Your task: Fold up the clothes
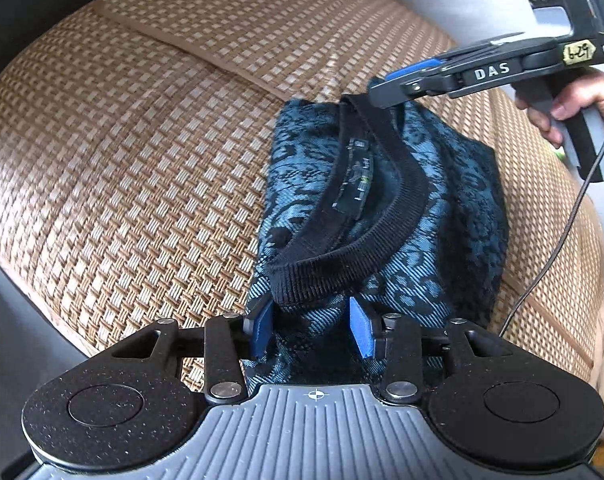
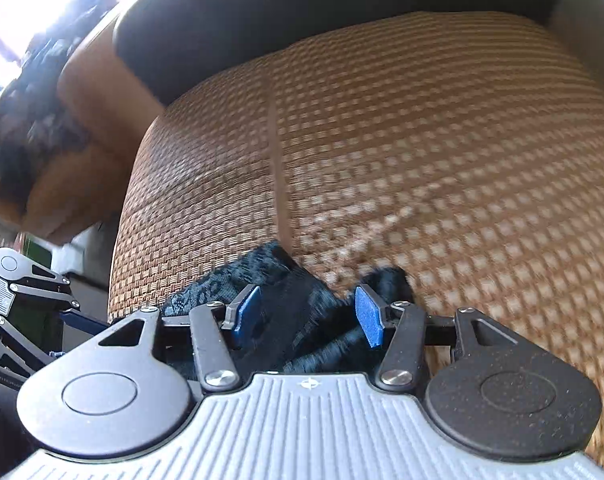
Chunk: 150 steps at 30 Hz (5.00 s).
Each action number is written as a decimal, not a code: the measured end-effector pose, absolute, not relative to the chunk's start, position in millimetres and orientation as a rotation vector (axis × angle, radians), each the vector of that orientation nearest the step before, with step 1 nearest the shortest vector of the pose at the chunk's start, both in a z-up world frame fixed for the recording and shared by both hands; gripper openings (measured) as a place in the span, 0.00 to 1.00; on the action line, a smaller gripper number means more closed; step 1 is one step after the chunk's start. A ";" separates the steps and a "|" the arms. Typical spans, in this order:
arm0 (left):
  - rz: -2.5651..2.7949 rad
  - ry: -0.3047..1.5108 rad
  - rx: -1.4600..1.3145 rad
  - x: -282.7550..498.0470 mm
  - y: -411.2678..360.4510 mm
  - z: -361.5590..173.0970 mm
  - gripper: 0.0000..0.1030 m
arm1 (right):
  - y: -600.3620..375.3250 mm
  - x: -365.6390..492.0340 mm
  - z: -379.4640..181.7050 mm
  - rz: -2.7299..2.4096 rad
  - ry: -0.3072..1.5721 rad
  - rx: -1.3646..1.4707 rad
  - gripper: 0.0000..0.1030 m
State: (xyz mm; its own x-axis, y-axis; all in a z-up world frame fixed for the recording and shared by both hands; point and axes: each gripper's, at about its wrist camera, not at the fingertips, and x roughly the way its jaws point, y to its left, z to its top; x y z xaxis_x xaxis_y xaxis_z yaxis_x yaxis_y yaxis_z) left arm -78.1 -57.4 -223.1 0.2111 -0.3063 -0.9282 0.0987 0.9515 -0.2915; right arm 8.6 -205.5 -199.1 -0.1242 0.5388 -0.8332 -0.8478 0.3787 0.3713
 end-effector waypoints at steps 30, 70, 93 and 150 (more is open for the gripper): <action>0.095 1.262 -0.377 -131.5 -41.7 -236.2 0.54 | -170.5 4.7 -204.6 1.380 1.188 -0.328 0.46; -0.036 1.141 -0.661 -107.7 -74.3 -214.7 0.08 | -278.3 17.1 -172.1 1.326 1.391 -0.001 0.14; -0.229 1.287 -0.349 -1.5 -123.2 -254.5 0.62 | -432.7 1.2 -255.7 0.810 1.377 0.417 0.58; -0.603 1.092 -0.292 48.8 -195.4 -152.6 0.13 | -452.2 -89.0 -209.9 0.568 1.050 0.892 0.26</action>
State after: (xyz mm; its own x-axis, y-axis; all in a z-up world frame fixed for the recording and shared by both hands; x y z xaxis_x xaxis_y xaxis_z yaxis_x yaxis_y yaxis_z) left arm 48.8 -195.4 -152.6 0.3228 -0.5901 -0.7400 0.3126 0.8045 -0.5051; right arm -89.0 -452.2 -209.9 0.4099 0.7678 -0.4925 0.0082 0.5368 0.8437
